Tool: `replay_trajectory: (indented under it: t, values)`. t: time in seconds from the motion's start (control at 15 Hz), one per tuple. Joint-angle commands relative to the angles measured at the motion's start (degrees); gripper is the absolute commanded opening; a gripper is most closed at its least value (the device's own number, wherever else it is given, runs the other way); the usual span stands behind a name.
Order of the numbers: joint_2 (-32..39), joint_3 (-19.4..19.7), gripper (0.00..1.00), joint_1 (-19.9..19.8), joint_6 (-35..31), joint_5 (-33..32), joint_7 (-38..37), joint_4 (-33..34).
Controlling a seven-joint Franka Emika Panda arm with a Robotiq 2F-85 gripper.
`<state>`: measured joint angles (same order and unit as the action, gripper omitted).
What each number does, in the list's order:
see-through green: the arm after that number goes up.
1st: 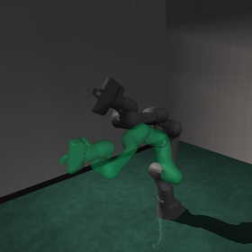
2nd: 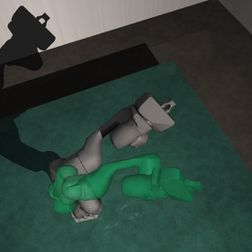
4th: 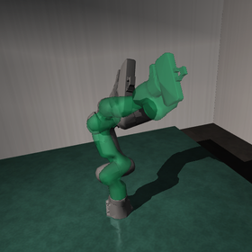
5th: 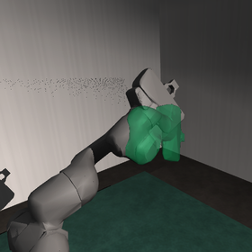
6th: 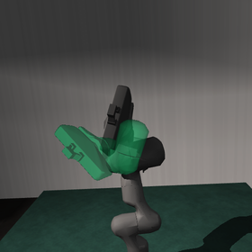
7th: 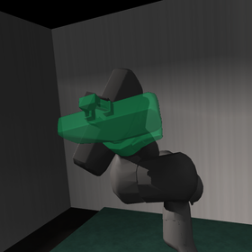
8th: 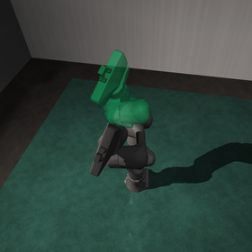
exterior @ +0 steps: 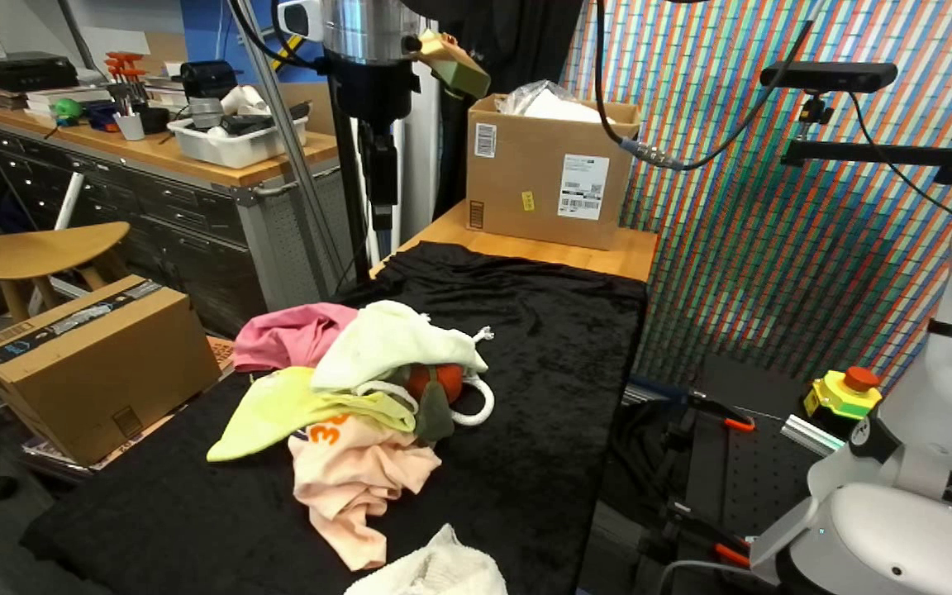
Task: Put the towels and the turnip plushie on the peach shirt
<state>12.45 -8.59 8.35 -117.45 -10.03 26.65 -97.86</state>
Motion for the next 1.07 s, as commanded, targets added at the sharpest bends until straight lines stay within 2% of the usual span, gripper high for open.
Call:
replay_trajectory:
  t: [0.0, 0.2, 0.6, 1.0]
  values:
    - [1.8, -0.2, 1.00, 0.4, 1.1, -0.2, -4.1, 2.5]
    - [1.7, -0.2, 1.00, 0.4, 0.2, 0.0, -6.0, 0.6]
    - [-0.3, -0.5, 1.00, 0.6, -1.2, 0.5, -9.5, -8.1]
    - [0.8, -2.0, 1.00, 2.9, 2.5, 2.2, -17.8, -13.0]
